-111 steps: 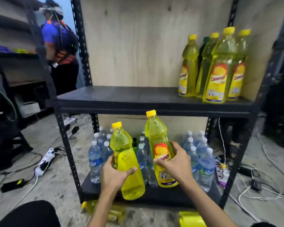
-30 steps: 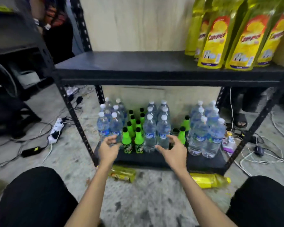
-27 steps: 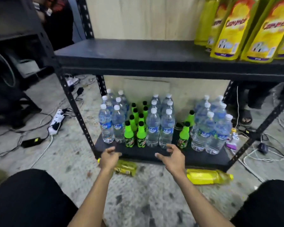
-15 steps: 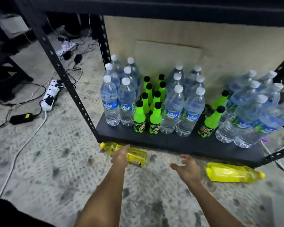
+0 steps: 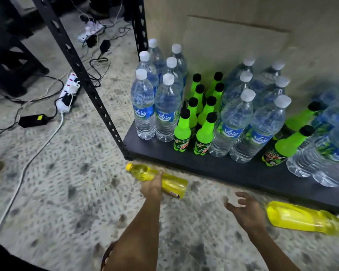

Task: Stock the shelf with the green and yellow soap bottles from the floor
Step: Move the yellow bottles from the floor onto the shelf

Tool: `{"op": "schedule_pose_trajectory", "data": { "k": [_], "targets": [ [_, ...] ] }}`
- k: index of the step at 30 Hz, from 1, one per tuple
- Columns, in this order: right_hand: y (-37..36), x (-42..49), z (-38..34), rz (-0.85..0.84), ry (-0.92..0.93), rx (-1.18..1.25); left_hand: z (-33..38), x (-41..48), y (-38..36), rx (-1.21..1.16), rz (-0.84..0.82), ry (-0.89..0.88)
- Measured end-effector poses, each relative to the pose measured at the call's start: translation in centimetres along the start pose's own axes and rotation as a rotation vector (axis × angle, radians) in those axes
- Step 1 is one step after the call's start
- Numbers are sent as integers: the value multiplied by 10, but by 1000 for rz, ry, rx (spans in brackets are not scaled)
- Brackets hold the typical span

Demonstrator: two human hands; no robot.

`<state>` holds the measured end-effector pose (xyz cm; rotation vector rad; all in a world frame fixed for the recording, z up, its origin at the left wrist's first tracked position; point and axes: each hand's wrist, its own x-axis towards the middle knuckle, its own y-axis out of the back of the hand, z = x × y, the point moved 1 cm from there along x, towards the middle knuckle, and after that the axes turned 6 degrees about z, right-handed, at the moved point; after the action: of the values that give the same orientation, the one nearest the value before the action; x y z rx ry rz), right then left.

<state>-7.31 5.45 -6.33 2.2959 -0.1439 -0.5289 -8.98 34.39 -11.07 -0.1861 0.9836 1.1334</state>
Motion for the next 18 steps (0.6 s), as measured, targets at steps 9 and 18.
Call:
{"op": "schedule_pose_trajectory", "data": {
  "k": [9,18],
  "targets": [
    [29,12,8,58,-126,58,-35,-43,13,-271,143,101],
    [106,38,55,393,-331,239,-29,-97,-3,81,55,-544]
  ]
}}
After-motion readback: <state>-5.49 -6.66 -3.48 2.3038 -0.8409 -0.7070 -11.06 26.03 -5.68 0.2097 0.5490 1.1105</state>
